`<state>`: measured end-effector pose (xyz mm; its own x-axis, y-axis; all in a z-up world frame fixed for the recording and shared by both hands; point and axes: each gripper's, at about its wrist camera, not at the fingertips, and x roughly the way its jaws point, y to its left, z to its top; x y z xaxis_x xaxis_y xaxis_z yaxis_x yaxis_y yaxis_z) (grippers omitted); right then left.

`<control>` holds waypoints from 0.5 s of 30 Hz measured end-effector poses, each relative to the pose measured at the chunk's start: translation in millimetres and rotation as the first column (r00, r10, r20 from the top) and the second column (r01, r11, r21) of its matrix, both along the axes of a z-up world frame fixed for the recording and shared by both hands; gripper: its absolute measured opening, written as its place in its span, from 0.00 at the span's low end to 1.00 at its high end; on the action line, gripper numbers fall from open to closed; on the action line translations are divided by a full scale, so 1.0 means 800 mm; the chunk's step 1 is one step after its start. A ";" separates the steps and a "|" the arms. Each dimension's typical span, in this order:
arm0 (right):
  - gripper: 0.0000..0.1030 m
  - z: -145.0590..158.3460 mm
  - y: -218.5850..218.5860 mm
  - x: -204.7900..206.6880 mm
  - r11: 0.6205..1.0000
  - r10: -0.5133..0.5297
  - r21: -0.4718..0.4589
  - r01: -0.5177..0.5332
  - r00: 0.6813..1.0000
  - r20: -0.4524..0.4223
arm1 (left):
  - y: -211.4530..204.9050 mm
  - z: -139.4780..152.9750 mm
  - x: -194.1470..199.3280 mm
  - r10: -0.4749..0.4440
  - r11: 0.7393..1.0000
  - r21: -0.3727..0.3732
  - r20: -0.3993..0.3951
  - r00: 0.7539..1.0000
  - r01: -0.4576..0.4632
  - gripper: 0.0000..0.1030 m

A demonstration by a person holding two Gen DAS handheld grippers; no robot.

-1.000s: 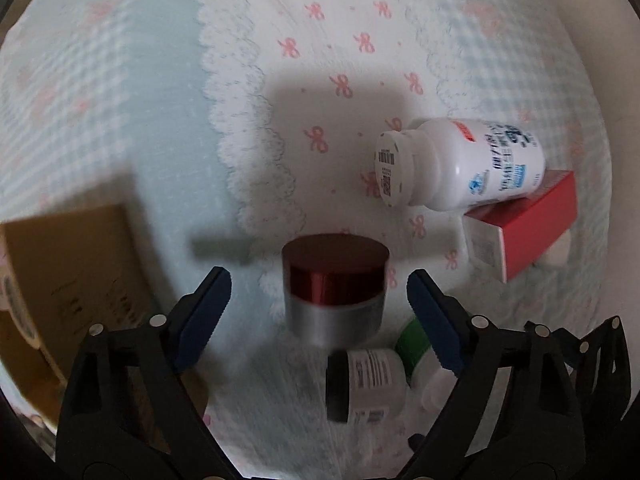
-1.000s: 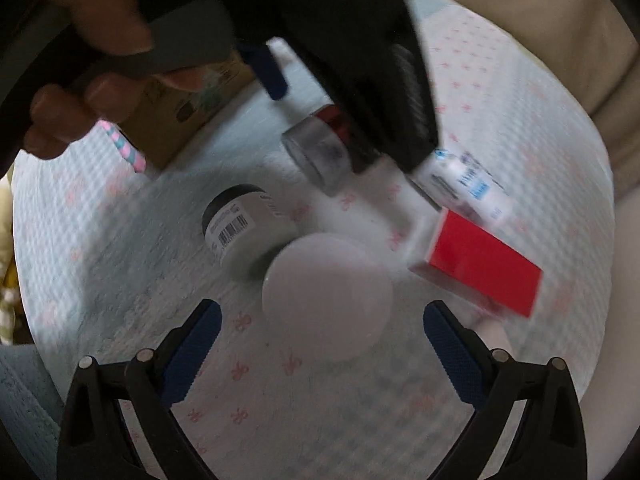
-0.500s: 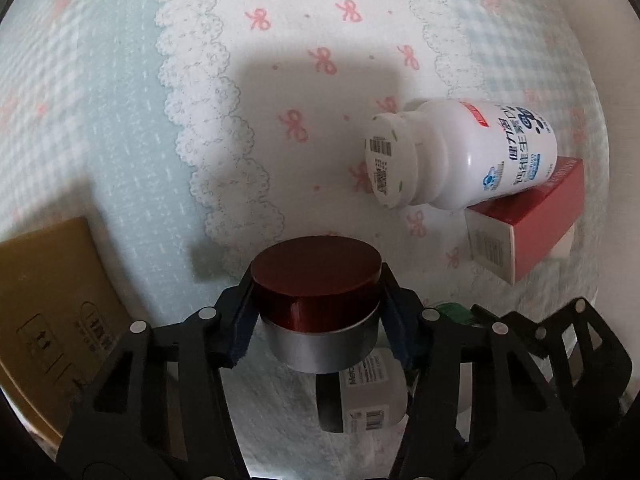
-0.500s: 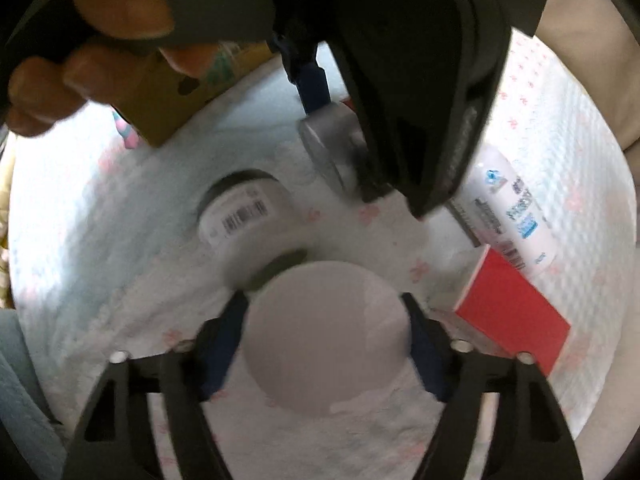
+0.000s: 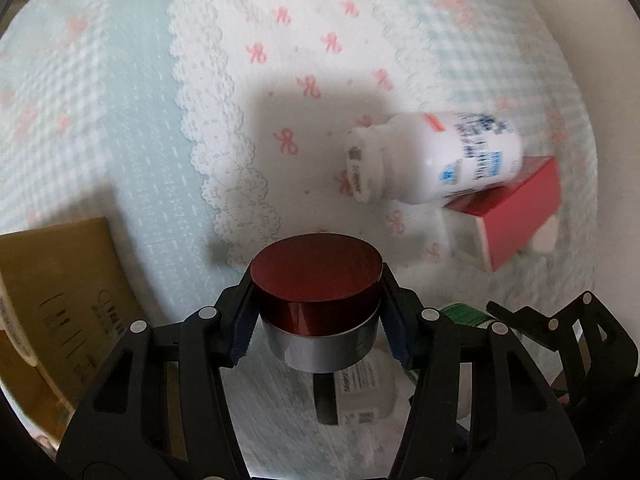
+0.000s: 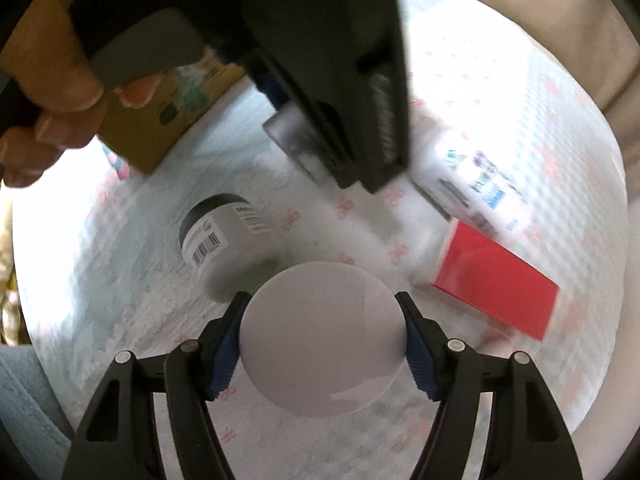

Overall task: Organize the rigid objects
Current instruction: 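Carry the red-lidded jar and white container over the box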

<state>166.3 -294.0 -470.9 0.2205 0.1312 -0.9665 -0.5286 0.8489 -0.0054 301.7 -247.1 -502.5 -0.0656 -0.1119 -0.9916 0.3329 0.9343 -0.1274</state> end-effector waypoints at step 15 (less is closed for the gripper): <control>0.64 0.169 -0.062 -0.047 0.914 -0.406 0.064 0.401 0.908 0.104 | 0.040 0.210 -0.078 0.070 0.988 -0.146 0.216 0.974 -0.039 0.49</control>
<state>129.0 -343.5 -335.8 0.3699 0.0457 -0.9279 -0.1384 0.9903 -0.0065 239.2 -214.9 -334.7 0.1625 -0.2482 -0.9550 0.3166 0.9298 -0.1877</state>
